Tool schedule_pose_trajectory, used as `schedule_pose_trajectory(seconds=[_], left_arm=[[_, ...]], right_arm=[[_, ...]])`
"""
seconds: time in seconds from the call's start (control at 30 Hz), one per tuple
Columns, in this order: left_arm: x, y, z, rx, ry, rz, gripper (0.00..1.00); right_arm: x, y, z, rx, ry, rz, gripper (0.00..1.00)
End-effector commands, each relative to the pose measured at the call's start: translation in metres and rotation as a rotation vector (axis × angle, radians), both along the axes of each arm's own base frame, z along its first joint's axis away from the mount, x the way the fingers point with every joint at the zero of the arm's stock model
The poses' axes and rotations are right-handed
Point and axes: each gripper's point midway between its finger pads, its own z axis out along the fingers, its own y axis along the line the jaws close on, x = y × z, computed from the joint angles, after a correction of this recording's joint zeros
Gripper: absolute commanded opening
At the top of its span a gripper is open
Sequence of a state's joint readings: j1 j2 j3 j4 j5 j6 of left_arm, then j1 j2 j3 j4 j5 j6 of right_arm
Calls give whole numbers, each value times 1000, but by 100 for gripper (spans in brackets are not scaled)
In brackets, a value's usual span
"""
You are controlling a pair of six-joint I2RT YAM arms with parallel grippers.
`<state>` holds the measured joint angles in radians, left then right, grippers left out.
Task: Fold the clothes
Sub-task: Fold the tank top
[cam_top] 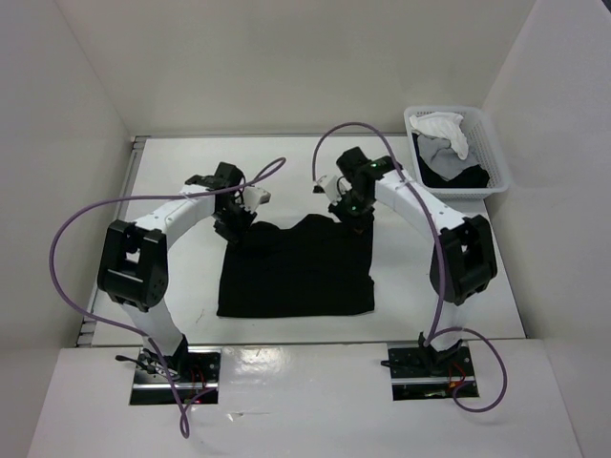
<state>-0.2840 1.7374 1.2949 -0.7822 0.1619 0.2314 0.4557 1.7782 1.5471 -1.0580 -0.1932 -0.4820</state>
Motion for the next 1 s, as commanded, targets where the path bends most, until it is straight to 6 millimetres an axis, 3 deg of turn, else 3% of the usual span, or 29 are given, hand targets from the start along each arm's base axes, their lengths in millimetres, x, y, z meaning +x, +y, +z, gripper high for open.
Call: schedule_pose_trajectory(seconds=[0.0, 0.07, 0.27, 0.47, 0.6, 0.97], left_arm=[[11, -10, 9, -49, -53, -4, 28], [10, -9, 5, -49, -53, -4, 28], [4, -5, -7, -31, -47, 14, 30], [-4, 3, -20, -19, -33, 35, 30], [-2, 5, -16, -8, -56, 51, 30], [9, 11, -23, 20, -104, 87, 38]], right_arm=[[-23, 38, -10, 34, 35, 86, 0], [-34, 61, -11, 24, 20, 161, 0], [-46, 77, -35, 7, 60, 224, 0], [-65, 66, -86, -16, 131, 227, 0], [-71, 61, -110, -32, 156, 226, 0], [-80, 58, -142, -40, 205, 228, 0]])
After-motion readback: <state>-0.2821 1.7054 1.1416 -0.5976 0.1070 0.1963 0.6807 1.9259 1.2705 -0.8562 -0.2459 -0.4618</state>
